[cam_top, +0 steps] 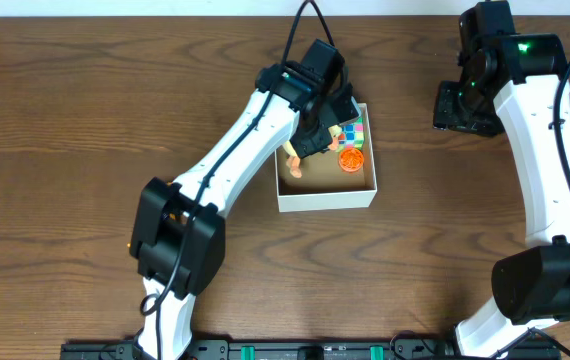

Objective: Pack container
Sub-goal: 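Carry the duck right over the white box, then lower the duck into the box, release, and withdraw left gripper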

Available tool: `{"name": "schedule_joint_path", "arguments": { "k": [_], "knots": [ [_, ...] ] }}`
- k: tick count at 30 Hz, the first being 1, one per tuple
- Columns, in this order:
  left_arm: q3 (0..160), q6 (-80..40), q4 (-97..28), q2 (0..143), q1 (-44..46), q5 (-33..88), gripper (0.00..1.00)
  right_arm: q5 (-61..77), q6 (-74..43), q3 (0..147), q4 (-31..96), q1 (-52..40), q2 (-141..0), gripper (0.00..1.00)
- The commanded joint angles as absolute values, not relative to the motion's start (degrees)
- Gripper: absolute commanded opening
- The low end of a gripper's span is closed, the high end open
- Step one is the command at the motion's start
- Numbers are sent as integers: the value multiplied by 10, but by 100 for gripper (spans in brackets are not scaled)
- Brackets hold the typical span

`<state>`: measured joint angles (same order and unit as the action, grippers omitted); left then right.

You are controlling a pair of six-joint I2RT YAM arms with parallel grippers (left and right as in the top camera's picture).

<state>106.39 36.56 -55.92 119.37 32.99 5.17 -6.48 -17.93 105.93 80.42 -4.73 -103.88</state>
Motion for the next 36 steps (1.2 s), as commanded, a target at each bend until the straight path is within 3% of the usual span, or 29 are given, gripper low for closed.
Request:
{"name": "schedule_joint_path", "arguments": {
  "k": [1, 13, 33, 34, 35, 36],
  "knots": [
    [1061, 394, -543, 1203, 324, 47, 6, -71, -175, 1063, 807, -41, -1038, 47],
    [1061, 394, -526, 1215, 279, 30, 6, -71, -175, 1063, 814, -41, -1038, 47],
    [1025, 394, -502, 1222, 277, 72, 6, -71, -176, 1063, 813, -41, -1038, 46],
    [1025, 393, -502, 1225, 277, 76, 7, -71, -176, 1063, 813, -41, -1038, 46],
    [1025, 387, -502, 1230, 277, 83, 17, -71, -176, 1063, 813, -41, -1038, 47],
    [1025, 382, -502, 1234, 277, 86, 35, -71, -176, 1063, 814, -41, -1038, 46]
  ]
}}
